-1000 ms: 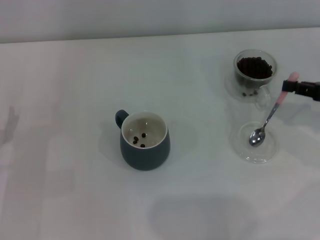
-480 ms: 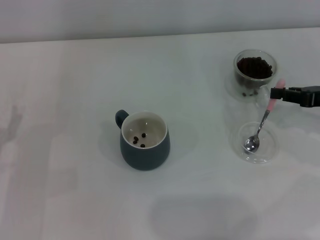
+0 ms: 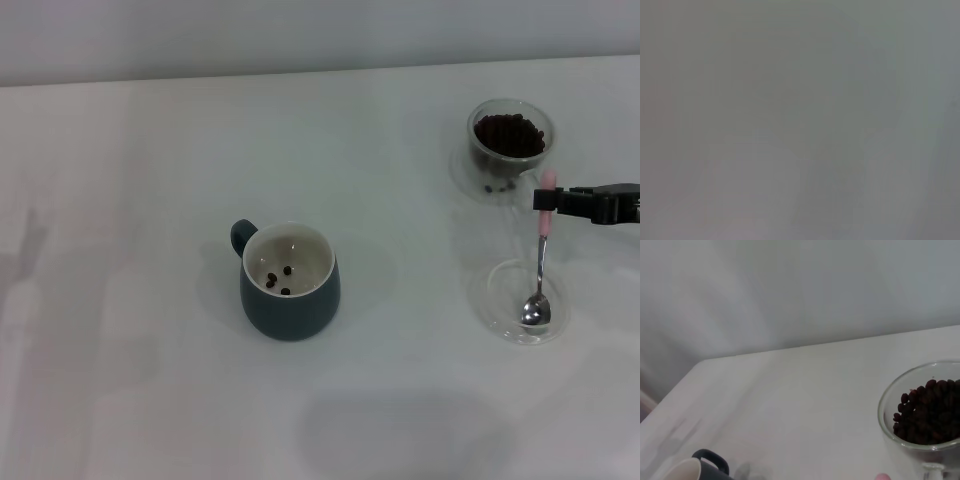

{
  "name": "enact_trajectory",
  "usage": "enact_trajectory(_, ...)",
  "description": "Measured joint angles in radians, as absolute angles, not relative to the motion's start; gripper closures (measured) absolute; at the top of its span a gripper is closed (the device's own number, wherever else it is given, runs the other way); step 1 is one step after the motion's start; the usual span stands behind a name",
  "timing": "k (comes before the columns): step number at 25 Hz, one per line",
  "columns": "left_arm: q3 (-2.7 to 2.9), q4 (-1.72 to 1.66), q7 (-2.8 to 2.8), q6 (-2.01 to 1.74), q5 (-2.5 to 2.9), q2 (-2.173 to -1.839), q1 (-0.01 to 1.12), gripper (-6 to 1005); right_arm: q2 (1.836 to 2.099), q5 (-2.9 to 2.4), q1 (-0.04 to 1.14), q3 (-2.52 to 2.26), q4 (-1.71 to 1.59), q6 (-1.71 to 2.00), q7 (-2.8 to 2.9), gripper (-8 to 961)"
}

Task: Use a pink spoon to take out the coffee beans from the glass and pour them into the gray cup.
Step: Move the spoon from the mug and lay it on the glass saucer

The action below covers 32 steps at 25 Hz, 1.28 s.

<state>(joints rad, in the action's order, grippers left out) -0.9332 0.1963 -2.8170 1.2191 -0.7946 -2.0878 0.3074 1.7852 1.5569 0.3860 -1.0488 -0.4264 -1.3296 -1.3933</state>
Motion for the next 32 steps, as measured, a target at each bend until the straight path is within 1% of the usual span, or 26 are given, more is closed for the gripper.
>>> enact_trajectory(20,-0.939,0.196,-2.819,1.213,-0.799,-2.085,0.325,108,1.807,1.552,0.372,-1.038,-0.414,-1.276,-1.349,808)
enact_trajectory(25,-0.94,0.195,-2.819,1.214,-0.8,-2.083,0.325,108,1.83,1.552,0.333,-0.973,-0.414,-1.283,-1.344,809)
enact_trajectory(27,-0.94,0.194,-2.82,1.215,-0.804,-2.083,0.326,108,1.834,1.553,0.328,-0.973,-0.414,-1.283,-1.339,809)
enact_trajectory(29,-0.94,0.192,-2.82,1.215,-0.807,-2.083,0.329,107,1.85,1.548,0.323,-0.972,-0.414,-1.282,-1.325,808)
enact_trajectory(30,-0.94,0.191,-2.821,1.214,-0.809,-2.083,0.332,107,1.85,1.548,0.323,-0.972,-0.414,-1.282,-1.325,808)
enact_trajectory(32,-0.94,0.191,-2.821,1.213,-0.809,-2.083,0.336,107,1.859,1.547,0.322,-0.972,-0.413,-1.28,-1.324,808)
